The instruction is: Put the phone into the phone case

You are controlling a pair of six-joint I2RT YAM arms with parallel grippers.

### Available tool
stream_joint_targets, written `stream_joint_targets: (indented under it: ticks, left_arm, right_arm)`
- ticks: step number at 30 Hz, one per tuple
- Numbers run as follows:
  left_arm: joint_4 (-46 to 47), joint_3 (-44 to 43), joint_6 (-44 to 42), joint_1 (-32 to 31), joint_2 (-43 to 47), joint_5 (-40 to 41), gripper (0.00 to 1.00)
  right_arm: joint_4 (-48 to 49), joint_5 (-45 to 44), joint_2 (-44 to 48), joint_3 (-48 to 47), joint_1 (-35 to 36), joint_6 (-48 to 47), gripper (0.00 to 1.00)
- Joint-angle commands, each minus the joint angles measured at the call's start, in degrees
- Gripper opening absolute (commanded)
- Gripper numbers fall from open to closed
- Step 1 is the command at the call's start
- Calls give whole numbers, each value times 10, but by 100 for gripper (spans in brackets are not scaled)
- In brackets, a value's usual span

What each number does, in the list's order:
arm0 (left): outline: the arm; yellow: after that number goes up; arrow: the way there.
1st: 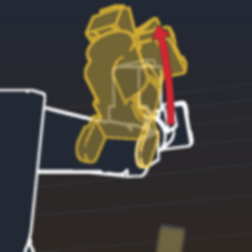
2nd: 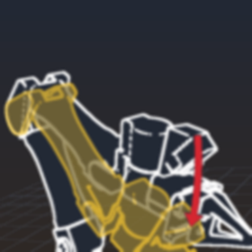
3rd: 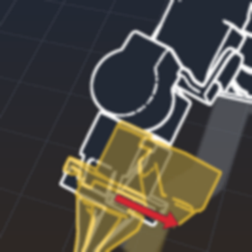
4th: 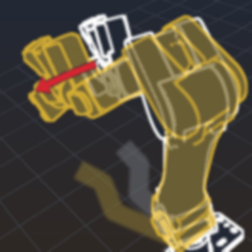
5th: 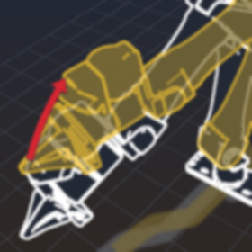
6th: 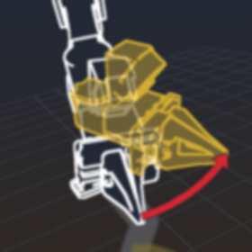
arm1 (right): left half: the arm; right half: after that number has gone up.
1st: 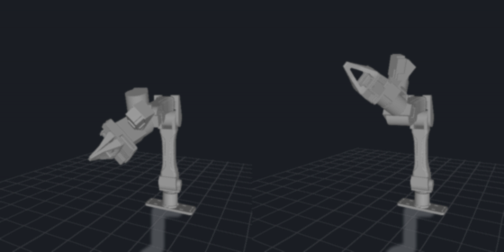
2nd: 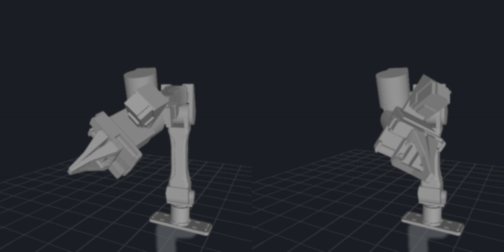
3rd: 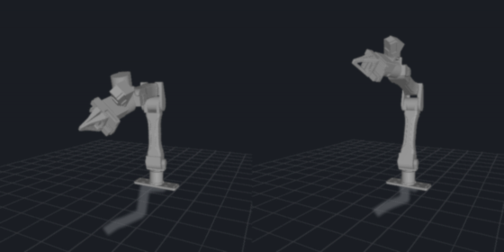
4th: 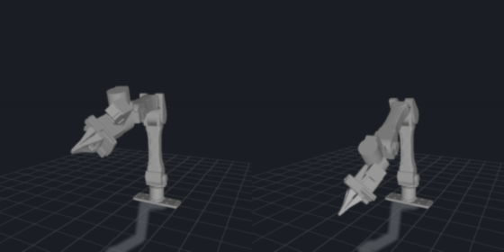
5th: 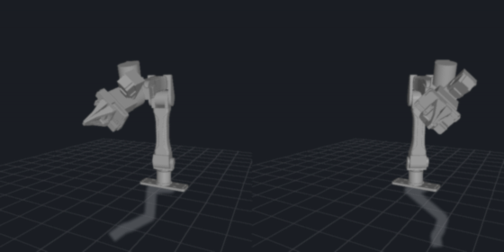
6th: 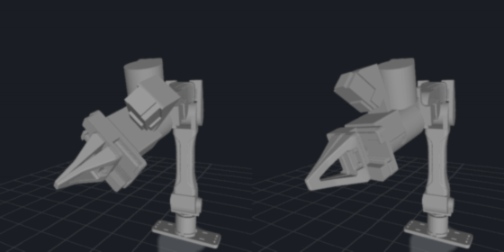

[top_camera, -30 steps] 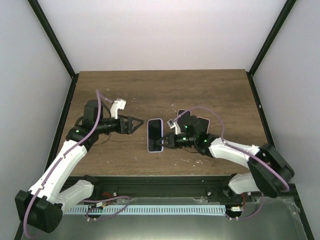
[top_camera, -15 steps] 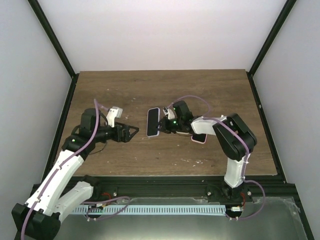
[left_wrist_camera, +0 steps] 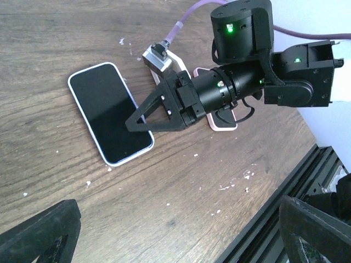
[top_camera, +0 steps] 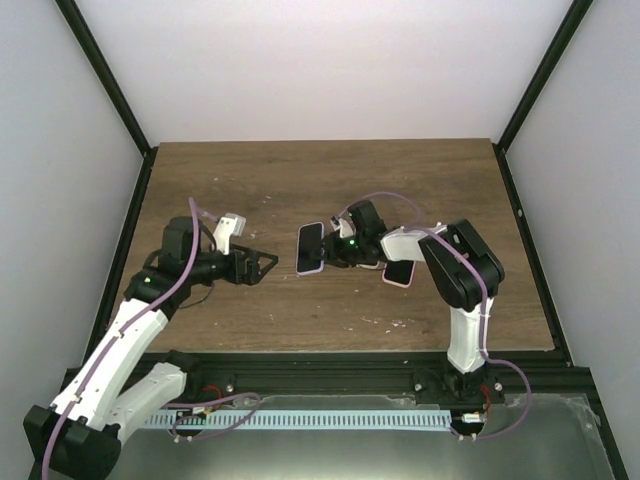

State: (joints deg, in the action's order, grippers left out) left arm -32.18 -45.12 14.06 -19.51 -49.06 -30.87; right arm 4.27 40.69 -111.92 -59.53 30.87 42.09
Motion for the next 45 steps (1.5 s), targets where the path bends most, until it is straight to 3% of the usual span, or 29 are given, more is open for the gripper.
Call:
stream_joint_targets:
  ticks: [1, 5, 13, 18, 34, 45]
  left_arm:
    - [3, 7, -7, -2, -2, 0, 100]
    - [5, 8, -1, -2, -1, 0, 100]
    - [4, -1, 26, -2, 8, 28, 100]
    - [3, -20, 57, -2, 15, 64, 100]
    - [-10, -71, 94, -2, 72, 84, 100]
    - [-12, -91, 114, -2, 113, 100, 100]
  right_arm:
    - [-27, -13, 8, -23, -15, -12, 40]
    - [-43, -20, 32, -20, -17, -19, 45]
    - [-88, -52, 129, 5, -17, -39, 69]
    - [-120, -84, 217, 35, -17, -45, 99]
    - [-253, -226, 516, 101, -17, -81, 100]
    - [-331, -245, 612, 47, -17, -67, 100]
